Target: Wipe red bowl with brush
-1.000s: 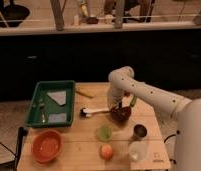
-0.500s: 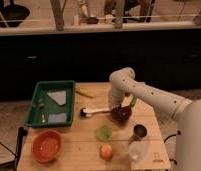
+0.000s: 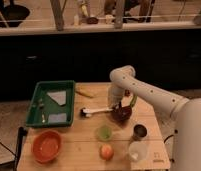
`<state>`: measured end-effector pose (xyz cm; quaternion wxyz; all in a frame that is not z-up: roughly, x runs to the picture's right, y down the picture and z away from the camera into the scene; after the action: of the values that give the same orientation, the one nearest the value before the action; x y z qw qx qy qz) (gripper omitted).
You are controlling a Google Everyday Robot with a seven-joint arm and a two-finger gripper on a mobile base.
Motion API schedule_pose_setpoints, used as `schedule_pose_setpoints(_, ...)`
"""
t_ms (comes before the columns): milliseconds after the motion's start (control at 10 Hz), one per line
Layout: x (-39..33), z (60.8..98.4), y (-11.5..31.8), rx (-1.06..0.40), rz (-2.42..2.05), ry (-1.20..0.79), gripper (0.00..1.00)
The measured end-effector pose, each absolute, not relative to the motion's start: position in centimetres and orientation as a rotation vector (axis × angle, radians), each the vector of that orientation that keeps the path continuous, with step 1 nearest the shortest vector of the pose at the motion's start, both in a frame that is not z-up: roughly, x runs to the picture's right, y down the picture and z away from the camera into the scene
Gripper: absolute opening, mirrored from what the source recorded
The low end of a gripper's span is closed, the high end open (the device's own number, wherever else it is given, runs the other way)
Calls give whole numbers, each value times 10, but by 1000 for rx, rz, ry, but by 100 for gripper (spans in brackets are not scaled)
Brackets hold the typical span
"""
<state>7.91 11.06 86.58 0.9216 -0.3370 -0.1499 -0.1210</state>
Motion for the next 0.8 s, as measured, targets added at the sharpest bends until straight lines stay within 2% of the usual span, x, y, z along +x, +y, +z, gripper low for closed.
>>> schedule_pose_setpoints(100, 75, 868, 109, -693, -250, -321, 79)
schedule_pose_setpoints(200, 70, 869, 108, -697, -254, -338, 80)
schedule_pose_setpoints(800, 50, 878, 104, -724, -273, -391, 80)
